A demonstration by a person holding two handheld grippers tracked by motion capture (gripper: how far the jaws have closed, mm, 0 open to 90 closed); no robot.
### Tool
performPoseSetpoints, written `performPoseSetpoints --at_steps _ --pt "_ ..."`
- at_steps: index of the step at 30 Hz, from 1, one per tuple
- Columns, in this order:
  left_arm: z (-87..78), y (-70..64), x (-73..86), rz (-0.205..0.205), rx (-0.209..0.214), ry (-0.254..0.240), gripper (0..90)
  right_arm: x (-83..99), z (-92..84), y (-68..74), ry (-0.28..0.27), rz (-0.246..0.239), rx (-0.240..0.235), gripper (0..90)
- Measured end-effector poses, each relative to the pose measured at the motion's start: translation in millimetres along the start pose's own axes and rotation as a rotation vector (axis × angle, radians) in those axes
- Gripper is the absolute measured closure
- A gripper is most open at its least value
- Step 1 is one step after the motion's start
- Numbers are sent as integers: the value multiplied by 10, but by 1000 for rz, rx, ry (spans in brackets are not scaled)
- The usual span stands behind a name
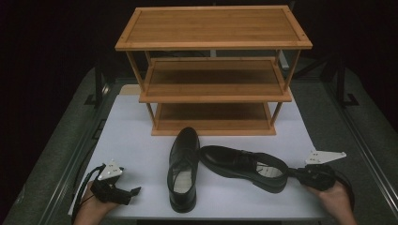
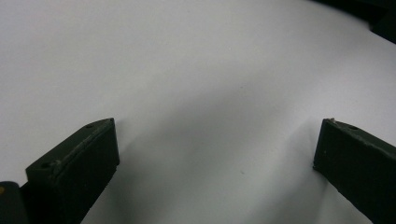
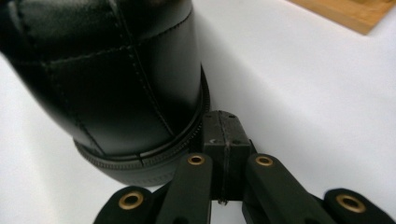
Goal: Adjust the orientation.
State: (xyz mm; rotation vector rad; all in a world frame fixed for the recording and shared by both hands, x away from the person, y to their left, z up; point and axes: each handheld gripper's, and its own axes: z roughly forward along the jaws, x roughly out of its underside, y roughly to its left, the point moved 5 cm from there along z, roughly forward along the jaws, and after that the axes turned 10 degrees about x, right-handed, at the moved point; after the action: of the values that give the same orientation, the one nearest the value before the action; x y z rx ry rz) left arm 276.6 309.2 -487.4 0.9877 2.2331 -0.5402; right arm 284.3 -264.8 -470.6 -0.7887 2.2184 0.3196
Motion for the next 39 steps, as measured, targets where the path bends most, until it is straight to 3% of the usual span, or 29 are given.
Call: performPoseSetpoints --at_steps 8,16,39 --pt "1 0 0 -1 0 -1 0 60 -81 238 12 -36 -52 900" --pt "1 0 0 -1 0 0 0 76 -107 369 18 -58 -91 900" --pt "2 2 -2 -3 1 2 0 -40 -1 782 19 -135 -260 900"
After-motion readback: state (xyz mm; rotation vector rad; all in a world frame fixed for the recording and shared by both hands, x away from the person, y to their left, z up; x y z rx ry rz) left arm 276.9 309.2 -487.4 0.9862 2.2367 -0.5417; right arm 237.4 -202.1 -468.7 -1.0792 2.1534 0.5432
